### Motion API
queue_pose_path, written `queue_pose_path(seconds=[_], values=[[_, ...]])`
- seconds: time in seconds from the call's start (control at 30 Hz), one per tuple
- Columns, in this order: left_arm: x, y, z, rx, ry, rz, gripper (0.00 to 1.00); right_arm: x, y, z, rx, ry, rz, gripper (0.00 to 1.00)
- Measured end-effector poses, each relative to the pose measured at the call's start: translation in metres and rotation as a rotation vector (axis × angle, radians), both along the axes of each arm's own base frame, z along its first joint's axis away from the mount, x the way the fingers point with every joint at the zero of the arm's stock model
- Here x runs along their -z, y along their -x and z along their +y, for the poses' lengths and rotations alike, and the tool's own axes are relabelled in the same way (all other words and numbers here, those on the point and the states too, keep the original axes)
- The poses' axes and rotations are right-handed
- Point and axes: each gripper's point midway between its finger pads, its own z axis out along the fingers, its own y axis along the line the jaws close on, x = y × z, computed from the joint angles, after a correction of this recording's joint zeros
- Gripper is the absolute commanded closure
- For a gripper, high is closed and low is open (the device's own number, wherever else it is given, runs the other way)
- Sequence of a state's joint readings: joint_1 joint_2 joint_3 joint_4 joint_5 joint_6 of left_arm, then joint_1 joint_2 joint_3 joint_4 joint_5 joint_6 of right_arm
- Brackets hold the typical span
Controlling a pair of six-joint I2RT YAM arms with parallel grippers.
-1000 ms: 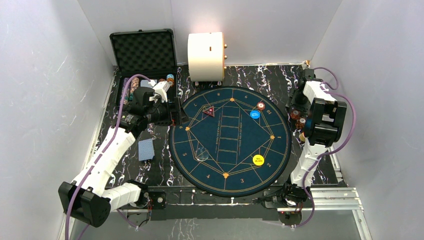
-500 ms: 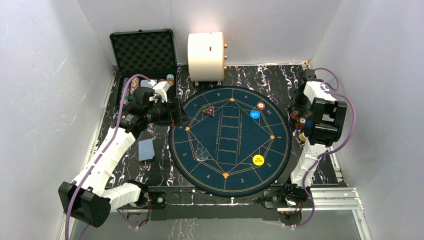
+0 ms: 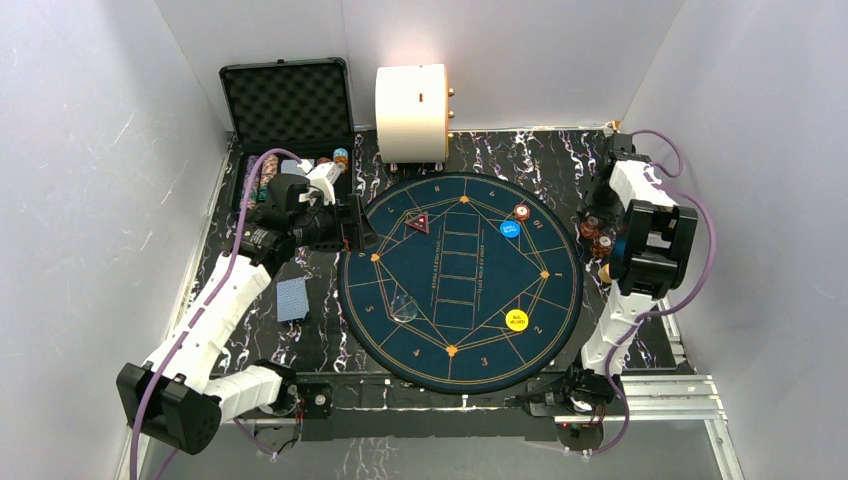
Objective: Distribute texas hold em gaming equipment
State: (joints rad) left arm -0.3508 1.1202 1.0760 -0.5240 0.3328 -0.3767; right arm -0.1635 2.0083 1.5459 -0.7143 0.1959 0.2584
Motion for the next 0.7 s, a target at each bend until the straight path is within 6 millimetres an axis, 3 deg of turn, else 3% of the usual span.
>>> queue_pose_path(seconds=[0.13, 0.27, 0.37, 0.47, 0.57, 0.7], values=[[0.0, 0.0, -0.001, 0.002, 0.001, 0.0, 0.01, -0.031, 0.002, 0.011, -0.019, 0.016, -0.048, 0.7], [-0.002, 0.002, -0.001, 0.005, 0.004, -0.007, 0.02, -0.06, 0.012, 0.055, -0.076, 0.004, -0.106, 0.7], [-0.009, 0.005, -0.001, 0.007, 0.014, -0.025, 0.02, -0.066, 0.042, 0.107, -0.146, -0.039, -0.101, 0.71], [-0.02, 0.01, 0.0, 0.011, 0.032, -0.058, 0.02, -0.059, 0.09, 0.149, -0.2, -0.095, -0.056, 0.71], [-0.029, 0.017, 0.001, 0.019, 0.051, -0.089, 0.02, -0.046, 0.141, 0.163, -0.171, -0.13, 0.004, 0.71], [-0.036, 0.024, 0.001, 0.027, 0.066, -0.111, 0.02, -0.031, 0.186, 0.156, -0.08, -0.127, 0.071, 0.74]])
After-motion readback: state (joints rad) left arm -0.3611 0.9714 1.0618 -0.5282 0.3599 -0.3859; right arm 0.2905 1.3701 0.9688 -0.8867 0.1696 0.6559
